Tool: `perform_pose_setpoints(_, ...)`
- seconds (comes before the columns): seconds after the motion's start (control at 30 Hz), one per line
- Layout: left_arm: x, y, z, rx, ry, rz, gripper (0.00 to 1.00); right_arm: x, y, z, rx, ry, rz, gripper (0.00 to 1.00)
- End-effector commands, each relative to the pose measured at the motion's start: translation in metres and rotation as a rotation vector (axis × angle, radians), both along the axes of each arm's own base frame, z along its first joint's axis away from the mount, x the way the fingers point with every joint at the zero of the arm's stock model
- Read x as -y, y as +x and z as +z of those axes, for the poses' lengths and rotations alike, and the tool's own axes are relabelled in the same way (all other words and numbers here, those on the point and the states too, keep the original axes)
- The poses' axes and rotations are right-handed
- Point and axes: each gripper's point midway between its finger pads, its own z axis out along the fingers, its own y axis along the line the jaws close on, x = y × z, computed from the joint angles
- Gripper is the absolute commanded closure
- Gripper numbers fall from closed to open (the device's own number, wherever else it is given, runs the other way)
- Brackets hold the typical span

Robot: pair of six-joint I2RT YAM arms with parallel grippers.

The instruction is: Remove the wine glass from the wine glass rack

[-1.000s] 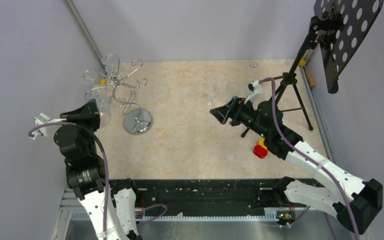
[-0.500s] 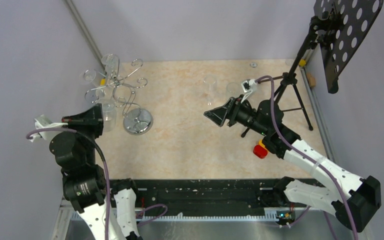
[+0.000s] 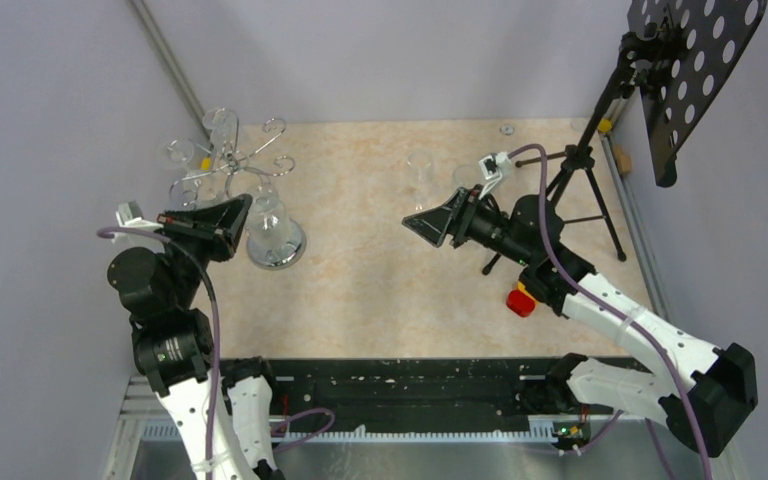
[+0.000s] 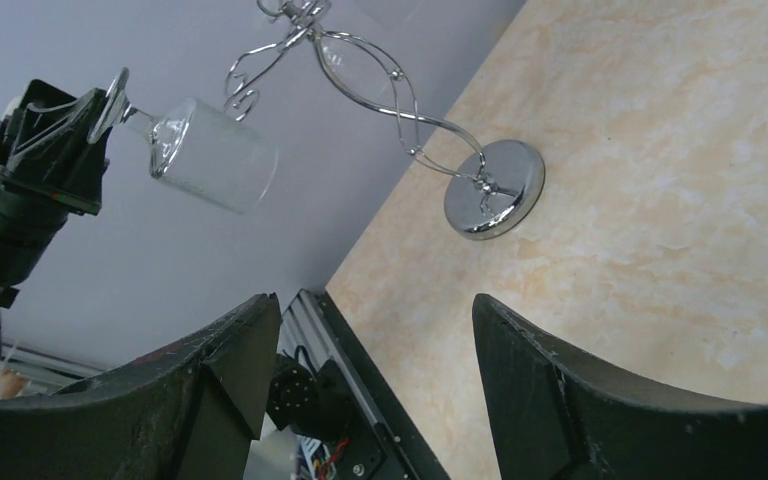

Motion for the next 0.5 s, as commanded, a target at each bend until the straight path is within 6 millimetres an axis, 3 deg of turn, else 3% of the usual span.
perform_pose_setpoints(0.0, 0.027, -0.016, 0.054, 0.211, -0.033, -0.167, 1.0, -0.002, -0.004, 0.045, 0.069, 0.144, 0.028, 0.28)
perform_pose_setpoints(0.17, 0.033, -0.009, 0.064, 0.242, -0.092, -0.265, 1.0, 0.002, -0.024, 0.085, 0.142, 0.384, 0.078, 0.28)
perform_pose_setpoints(0.47, 0.05, 0.012, 0.079, 0.285, -0.228, -0.42, 1.0, -0.008, -0.026, 0.109, 0.143, 0.585, 0.05, 0.23)
